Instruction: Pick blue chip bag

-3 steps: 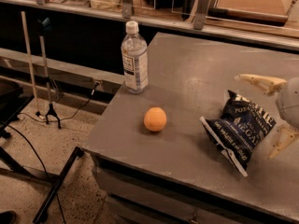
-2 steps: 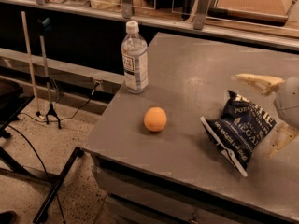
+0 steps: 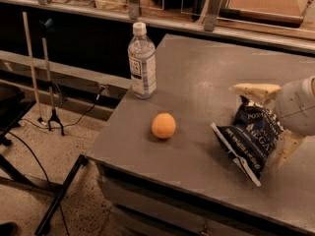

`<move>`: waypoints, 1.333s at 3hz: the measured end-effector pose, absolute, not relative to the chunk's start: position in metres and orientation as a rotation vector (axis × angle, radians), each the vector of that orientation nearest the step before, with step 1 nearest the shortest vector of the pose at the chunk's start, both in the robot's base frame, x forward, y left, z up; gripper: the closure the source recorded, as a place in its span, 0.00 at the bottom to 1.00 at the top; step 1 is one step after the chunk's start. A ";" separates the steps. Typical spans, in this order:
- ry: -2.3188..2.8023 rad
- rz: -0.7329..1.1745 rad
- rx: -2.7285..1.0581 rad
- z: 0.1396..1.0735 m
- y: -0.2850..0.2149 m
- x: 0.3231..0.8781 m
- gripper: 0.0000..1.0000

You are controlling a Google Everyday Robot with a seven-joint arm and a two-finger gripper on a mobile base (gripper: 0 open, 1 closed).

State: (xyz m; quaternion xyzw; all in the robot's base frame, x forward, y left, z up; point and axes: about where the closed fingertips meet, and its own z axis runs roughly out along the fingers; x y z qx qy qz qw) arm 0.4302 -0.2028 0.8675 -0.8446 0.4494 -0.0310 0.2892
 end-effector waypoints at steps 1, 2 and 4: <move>1.176 -0.079 -2.316 0.860 -0.195 0.432 0.00; 1.174 -0.082 -2.318 0.860 -0.194 0.431 0.18; 1.169 -0.085 -2.323 0.862 -0.191 0.430 0.65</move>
Offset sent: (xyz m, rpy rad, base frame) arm 0.0014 0.0076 -0.0072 -0.0392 0.0135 0.0318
